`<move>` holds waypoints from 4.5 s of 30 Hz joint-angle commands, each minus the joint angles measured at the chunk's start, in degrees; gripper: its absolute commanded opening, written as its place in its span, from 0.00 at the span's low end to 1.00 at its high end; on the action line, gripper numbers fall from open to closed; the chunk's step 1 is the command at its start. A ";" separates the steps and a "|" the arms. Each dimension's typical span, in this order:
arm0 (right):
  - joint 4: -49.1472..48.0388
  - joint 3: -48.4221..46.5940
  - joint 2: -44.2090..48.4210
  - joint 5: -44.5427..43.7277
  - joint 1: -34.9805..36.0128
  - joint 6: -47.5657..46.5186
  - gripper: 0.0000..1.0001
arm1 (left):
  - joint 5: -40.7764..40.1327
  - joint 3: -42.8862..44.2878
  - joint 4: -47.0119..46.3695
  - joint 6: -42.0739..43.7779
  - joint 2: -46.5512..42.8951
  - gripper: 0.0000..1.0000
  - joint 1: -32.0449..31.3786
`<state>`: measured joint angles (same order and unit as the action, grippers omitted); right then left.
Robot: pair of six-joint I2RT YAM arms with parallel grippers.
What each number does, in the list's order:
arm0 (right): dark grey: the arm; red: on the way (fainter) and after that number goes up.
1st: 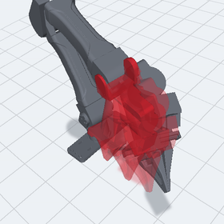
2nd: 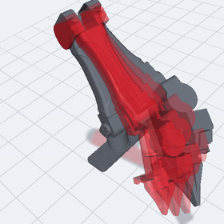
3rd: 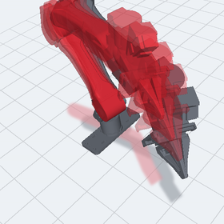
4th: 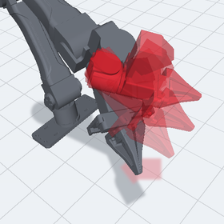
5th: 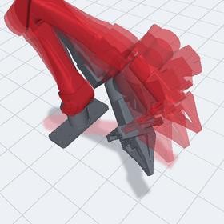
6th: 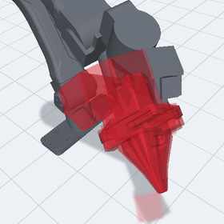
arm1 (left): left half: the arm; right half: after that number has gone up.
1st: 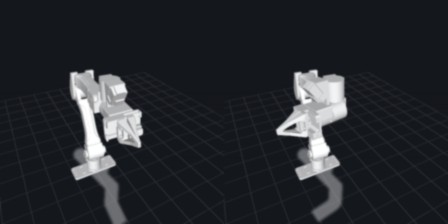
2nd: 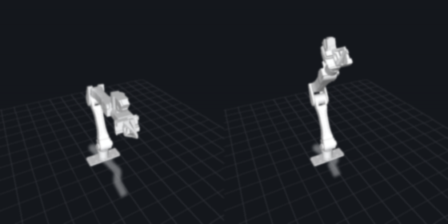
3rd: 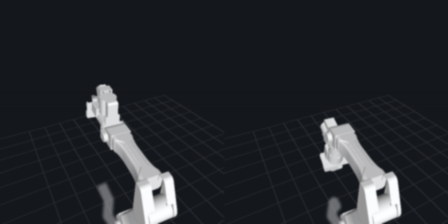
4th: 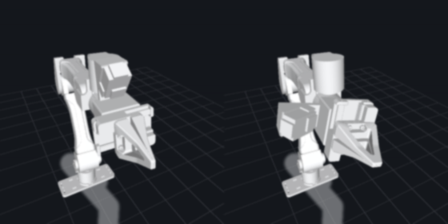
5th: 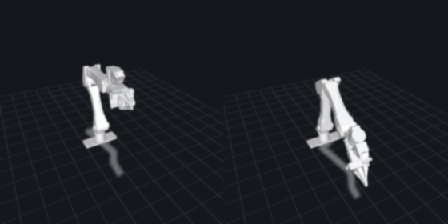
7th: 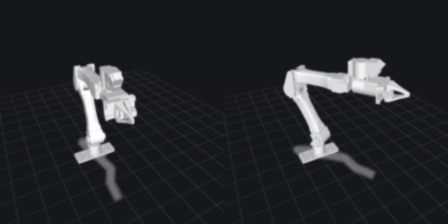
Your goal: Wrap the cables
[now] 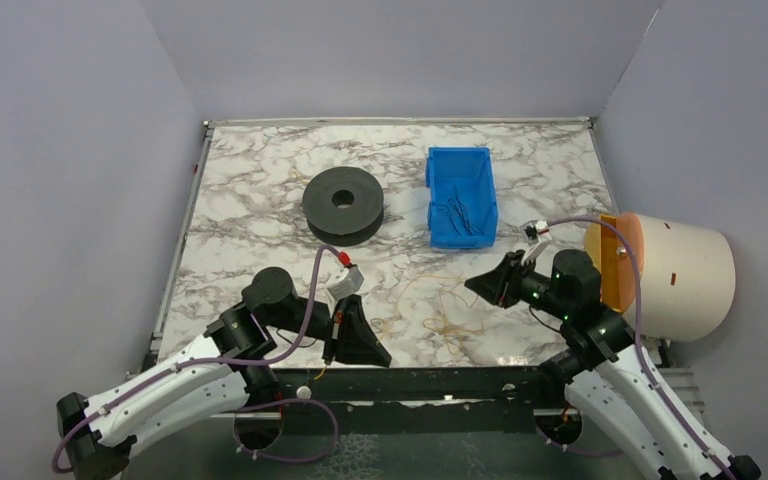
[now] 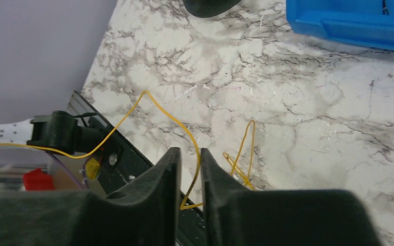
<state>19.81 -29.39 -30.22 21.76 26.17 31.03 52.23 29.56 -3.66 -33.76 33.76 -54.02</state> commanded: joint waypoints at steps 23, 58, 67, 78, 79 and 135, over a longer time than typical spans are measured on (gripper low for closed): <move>-9.34 -10.98 0.78 25.52 -0.07 -12.09 0.65 | -6.06 6.36 10.72 4.13 7.40 0.00 -0.17; -23.42 -14.75 -23.63 40.02 24.36 -71.49 0.59 | -1.96 3.43 11.58 -3.42 4.34 0.00 -0.21; -23.57 -16.09 -28.32 33.35 32.68 -77.96 0.49 | -0.99 2.86 10.38 -4.98 2.65 0.00 -0.21; -27.17 -16.83 -31.47 32.23 35.33 -77.70 0.37 | -1.24 1.89 9.80 -5.27 1.24 0.00 -0.21; -27.56 -16.78 -31.60 32.33 35.37 -77.54 0.36 | -1.16 1.85 9.78 -5.34 1.09 0.00 -0.21; 2.57 -11.99 -14.45 -36.98 35.48 -9.56 0.01 | -77.98 25.24 37.74 23.53 13.64 0.89 -0.21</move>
<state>18.96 -41.93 -43.92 -11.44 61.45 14.35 -13.06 52.16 32.99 -14.39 43.83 -54.02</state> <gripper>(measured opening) 0.017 0.887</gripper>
